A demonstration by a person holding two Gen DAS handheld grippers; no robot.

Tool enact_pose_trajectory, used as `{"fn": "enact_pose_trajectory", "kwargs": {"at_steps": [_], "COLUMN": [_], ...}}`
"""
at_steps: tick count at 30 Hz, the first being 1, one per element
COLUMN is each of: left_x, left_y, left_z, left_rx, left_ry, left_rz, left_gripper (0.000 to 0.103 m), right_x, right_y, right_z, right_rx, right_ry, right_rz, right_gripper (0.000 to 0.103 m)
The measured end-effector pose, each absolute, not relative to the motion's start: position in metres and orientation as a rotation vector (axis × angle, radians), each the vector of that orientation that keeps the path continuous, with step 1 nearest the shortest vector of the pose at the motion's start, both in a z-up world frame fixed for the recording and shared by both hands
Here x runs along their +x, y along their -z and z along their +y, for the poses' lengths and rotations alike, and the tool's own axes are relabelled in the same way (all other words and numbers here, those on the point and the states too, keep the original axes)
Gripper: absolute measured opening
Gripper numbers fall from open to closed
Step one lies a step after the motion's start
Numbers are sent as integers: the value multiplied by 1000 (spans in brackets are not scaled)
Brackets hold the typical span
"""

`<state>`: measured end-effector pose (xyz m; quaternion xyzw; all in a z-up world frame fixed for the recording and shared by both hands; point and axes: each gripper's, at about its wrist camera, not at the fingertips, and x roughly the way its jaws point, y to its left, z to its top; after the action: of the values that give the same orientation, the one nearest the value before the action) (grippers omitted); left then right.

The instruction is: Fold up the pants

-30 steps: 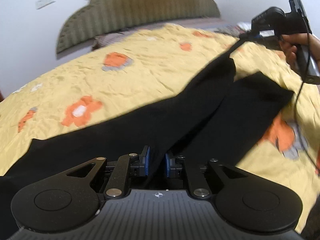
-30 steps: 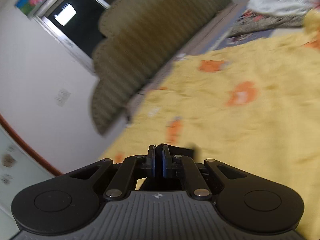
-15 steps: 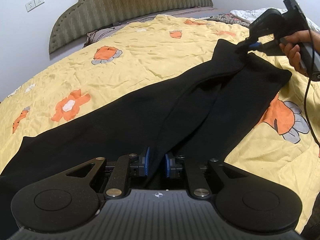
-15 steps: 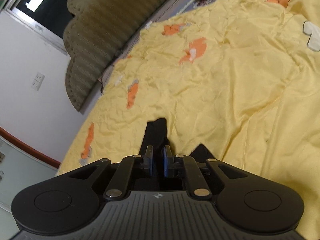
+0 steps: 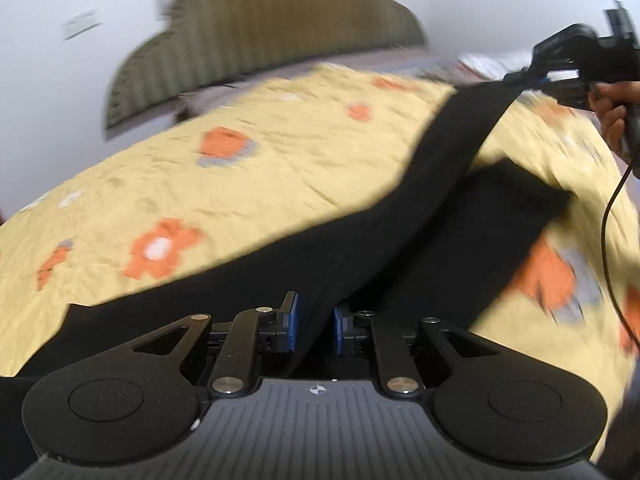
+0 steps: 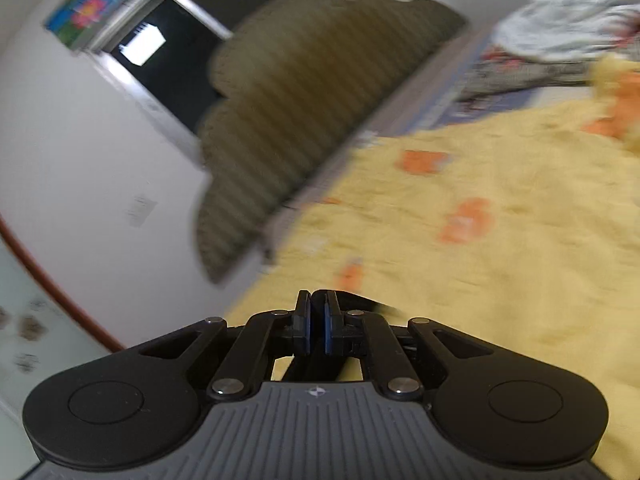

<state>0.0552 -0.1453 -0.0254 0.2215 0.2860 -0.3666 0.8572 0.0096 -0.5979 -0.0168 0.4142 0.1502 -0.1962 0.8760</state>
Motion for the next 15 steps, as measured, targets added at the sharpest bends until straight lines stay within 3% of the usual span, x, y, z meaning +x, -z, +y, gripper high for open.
{"fn": "enact_pose_trajectory", "kwargs": {"at_steps": [6,15], "left_x": [32,32], "left_y": [56,52], "left_z": [-150,-136], "left_rx": [603,561], "left_ry": [813,845], "left_rz": [612,629], "left_gripper": [19,18], "right_x": [-56,-72], "right_y": [87,72], "right_z": [-602,-581], "right_rx": [1026,889], "right_ry": [525,568], "right_rz": [419,429], "right_gripper": [6,6]}}
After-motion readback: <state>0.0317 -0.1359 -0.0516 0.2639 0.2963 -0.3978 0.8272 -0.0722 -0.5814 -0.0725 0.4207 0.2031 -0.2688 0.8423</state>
